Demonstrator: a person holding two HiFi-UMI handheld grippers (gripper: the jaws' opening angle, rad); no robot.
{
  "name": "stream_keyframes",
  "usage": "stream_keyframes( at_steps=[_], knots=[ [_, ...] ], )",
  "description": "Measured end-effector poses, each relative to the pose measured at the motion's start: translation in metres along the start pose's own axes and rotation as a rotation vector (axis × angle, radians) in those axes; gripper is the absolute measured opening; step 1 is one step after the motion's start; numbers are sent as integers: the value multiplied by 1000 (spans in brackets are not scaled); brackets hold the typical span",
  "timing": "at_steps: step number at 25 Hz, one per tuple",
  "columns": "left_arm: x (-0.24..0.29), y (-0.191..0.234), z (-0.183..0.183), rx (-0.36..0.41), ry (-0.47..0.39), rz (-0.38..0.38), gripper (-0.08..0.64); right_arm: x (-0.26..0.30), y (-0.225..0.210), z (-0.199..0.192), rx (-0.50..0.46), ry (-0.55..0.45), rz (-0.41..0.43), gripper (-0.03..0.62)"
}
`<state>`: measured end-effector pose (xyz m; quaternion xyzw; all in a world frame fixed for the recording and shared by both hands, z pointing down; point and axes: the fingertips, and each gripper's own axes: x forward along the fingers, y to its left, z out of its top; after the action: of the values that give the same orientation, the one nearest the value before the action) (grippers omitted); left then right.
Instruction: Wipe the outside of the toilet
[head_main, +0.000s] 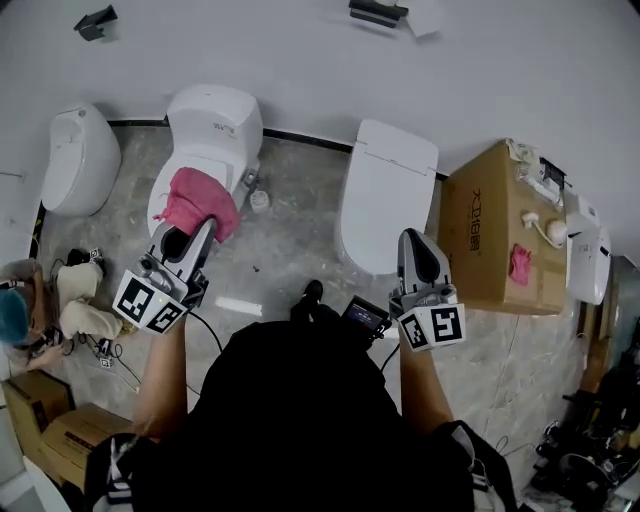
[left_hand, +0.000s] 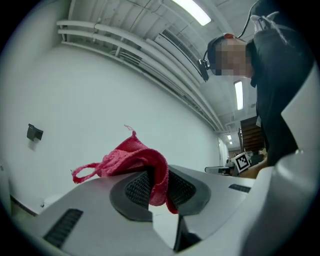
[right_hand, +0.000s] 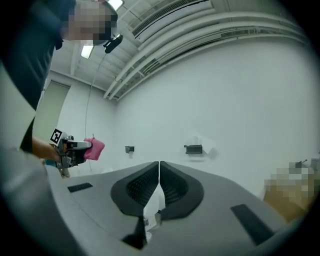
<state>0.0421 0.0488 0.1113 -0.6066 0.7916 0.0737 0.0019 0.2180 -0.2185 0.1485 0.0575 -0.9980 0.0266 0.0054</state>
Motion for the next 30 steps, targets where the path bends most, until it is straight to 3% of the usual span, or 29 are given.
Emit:
stream_keyframes(
  at_steps=[8,14,19,24,28,30],
  knots=[
    [-96,-59,-32,31,98,-71,71,-74,81,-1,-18,17,-44,34],
    [-138,-80,-48,47,129,-32,71,-120,116,-13,15,42,-97,34],
    [-138,-99,-59,73,173,-16,71,-146,118,-12,-5,43,-79,34],
    [-121,-133,-62,83,208,-68,71,-159,116,-19,-1,34,-10,34],
    [-101,-175,-66,-22,174,-87,71,-186,106,-22,10,35,70,34],
    [-93,-196,-74,-36,182,-93,71,-204,97,-26,25,37,89,34]
  ],
)
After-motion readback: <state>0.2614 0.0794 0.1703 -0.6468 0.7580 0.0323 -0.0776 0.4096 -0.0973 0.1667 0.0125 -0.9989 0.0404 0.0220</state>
